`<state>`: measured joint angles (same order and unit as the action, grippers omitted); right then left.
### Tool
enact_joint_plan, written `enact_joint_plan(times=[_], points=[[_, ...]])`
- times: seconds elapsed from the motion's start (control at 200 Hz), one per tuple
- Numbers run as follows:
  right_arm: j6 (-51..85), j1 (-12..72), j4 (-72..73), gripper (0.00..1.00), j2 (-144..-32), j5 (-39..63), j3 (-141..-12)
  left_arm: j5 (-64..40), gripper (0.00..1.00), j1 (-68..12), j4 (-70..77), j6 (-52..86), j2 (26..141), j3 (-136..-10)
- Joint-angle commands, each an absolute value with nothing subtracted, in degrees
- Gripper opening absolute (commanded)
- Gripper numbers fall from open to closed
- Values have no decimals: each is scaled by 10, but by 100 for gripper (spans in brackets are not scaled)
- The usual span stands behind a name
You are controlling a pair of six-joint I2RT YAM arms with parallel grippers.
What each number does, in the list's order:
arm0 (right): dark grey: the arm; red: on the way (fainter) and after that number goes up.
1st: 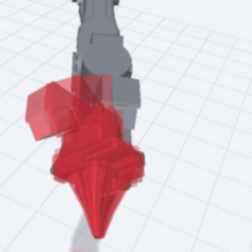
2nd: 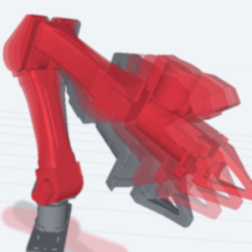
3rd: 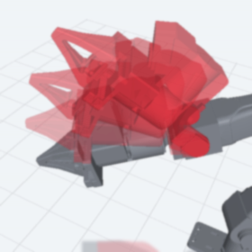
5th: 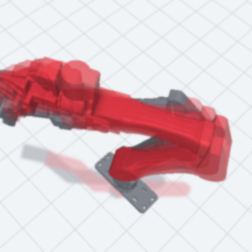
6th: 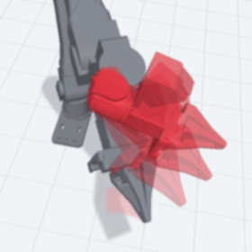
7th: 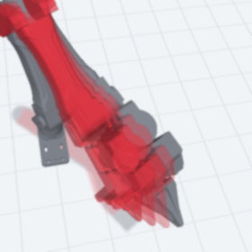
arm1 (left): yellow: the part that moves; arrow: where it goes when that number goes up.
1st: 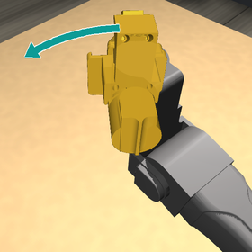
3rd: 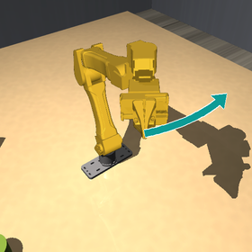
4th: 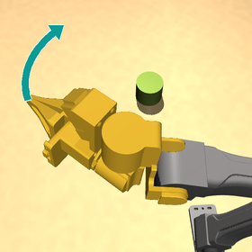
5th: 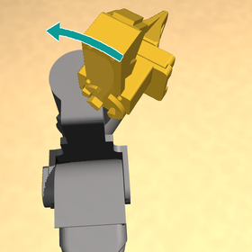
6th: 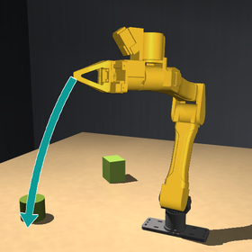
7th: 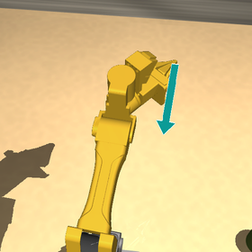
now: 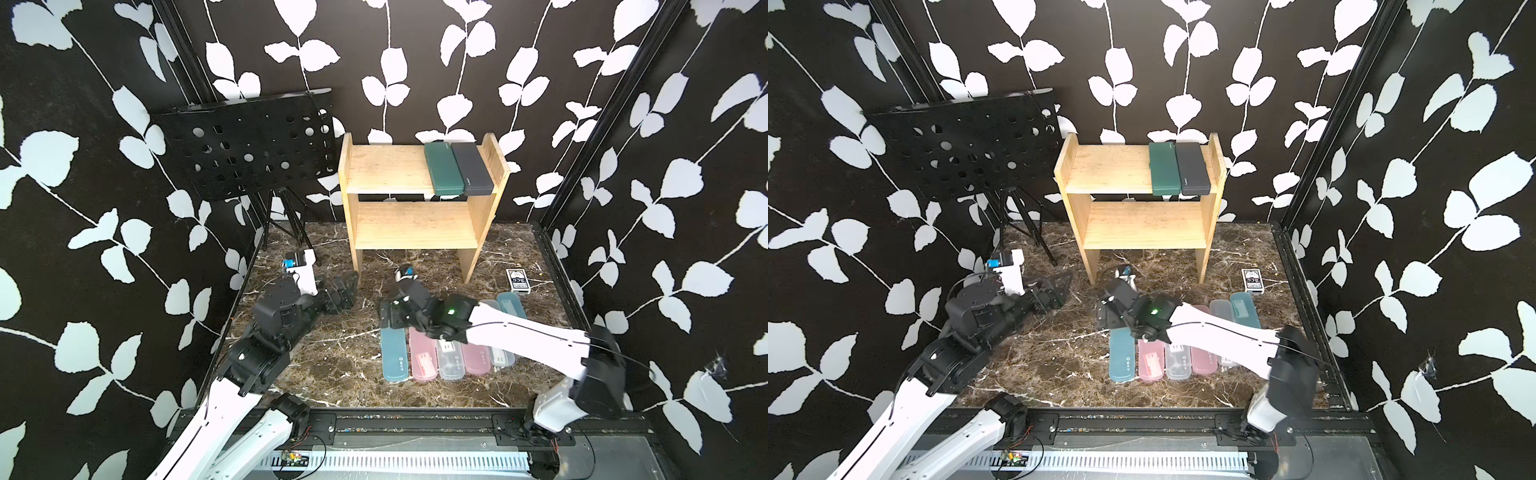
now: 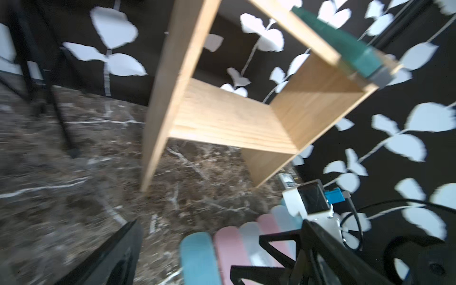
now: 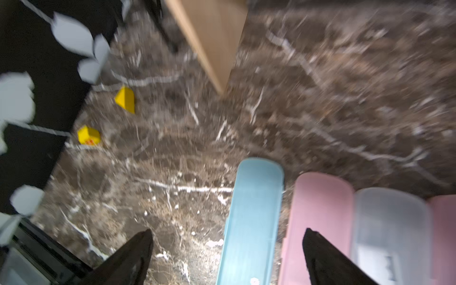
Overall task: Remove the pencil cases from the shelf
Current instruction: Place the pencil case at the center of the board, then pick up the pencil case from the shelf.
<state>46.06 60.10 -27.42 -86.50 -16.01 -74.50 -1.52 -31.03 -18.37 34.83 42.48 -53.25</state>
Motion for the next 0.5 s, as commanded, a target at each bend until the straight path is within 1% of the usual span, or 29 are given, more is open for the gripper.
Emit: enact_joint_plan(times=[0.0,0.11,0.215,0.3,0.495], points=[[437,559,-313,98,-799,-189,-697,-134,99,-308,-73,439,479,-561],[422,521,-349,99,-726,-194,-663,-176,99,-312,6,499,537,-587],[406,485,-383,100,-678,-194,-649,-160,99,-331,35,515,574,-617],[393,462,-410,100,-654,-193,-653,-139,99,-349,41,519,605,-645],[376,422,-432,100,-629,-178,-656,-134,99,-380,69,558,699,-716]])
